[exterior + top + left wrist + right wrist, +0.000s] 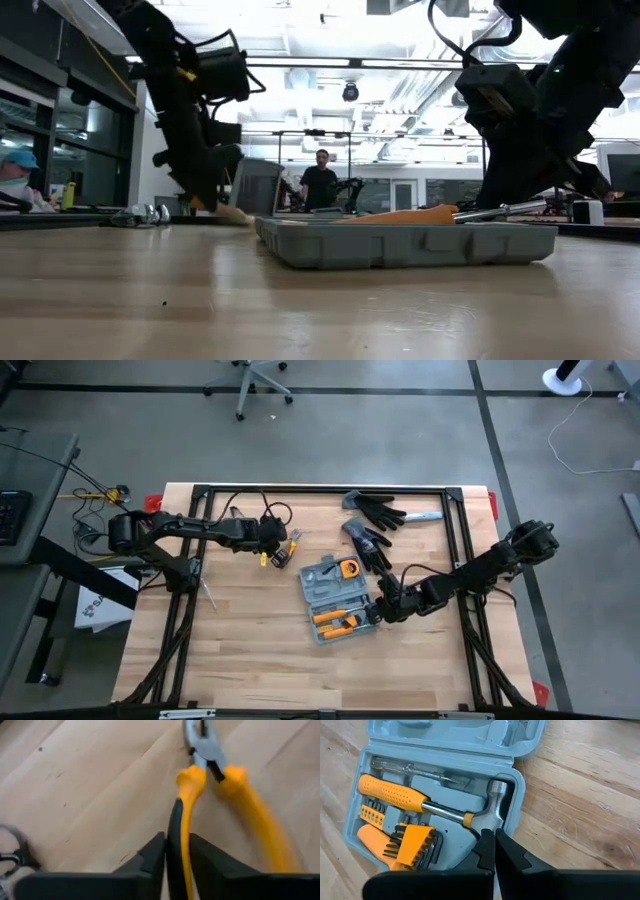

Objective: Prefit tool cases
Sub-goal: Remove the yellow pliers from the gray toolbox, then remove the yellow screwdriver handle from the gray toolbox

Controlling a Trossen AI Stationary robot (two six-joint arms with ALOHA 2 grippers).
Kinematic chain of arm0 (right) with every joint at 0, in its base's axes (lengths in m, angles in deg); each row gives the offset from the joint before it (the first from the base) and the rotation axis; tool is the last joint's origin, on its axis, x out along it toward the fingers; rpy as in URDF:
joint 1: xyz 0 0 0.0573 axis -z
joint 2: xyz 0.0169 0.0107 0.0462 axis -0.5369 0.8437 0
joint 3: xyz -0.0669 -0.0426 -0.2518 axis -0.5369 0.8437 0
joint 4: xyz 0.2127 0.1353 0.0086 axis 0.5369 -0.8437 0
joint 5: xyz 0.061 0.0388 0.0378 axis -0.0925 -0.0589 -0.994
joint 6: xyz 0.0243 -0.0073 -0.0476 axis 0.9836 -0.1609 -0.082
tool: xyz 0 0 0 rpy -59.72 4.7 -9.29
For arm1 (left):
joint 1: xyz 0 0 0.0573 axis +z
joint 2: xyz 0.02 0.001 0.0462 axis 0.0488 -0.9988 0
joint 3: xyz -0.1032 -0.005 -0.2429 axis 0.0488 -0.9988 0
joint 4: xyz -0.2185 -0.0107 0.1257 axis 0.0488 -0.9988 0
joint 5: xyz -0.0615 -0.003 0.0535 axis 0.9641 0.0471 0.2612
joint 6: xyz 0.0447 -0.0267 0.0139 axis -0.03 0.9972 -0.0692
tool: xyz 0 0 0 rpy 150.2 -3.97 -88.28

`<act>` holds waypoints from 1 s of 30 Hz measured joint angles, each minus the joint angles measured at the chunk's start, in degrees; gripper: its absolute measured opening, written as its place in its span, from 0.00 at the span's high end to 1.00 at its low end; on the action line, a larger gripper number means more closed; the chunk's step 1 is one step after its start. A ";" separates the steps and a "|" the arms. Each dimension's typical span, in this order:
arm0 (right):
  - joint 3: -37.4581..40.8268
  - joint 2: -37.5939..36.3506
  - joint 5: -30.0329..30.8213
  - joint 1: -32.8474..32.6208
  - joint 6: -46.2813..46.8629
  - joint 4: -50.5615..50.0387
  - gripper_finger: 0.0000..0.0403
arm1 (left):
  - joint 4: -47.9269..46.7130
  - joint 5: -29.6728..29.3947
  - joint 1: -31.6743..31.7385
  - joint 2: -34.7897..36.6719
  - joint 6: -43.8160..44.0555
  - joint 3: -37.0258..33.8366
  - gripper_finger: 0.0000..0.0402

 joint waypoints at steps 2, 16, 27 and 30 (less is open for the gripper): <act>0.00 0.00 -0.01 0.00 -0.04 -0.02 1.00 | -1.08 -0.39 0.03 0.02 1.73 -0.02 0.71; 0.00 0.02 -0.08 0.00 -0.06 0.00 1.00 | 10.53 11.02 -7.02 0.04 3.02 3.92 0.58; 0.00 0.02 0.19 2.98 -5.41 6.90 1.00 | 23.43 10.29 -17.80 0.04 4.97 4.68 0.59; 0.00 0.02 -0.56 4.82 -9.75 10.63 1.00 | 22.98 10.26 -19.93 0.03 4.97 4.68 0.59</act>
